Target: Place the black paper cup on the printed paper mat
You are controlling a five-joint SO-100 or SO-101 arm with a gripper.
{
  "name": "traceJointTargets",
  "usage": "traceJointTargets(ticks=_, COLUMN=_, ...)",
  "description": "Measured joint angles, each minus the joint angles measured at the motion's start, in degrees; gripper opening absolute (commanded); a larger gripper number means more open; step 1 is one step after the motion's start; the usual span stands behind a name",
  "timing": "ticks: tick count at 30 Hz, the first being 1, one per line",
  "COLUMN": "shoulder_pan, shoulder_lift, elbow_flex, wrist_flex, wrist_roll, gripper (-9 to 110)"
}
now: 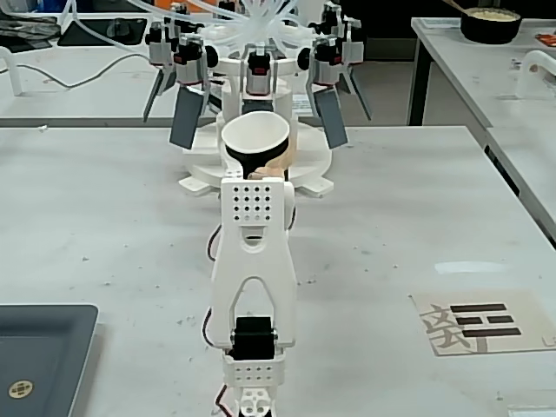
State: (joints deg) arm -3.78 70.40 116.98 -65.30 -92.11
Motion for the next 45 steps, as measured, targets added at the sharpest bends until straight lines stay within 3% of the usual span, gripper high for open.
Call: traceJointTargets(ticks=45, shoulder_pan=0.7, shoulder_lift=0.0, elbow_flex=1.6, wrist_flex=-0.4, wrist_roll=0.0, gripper=7)
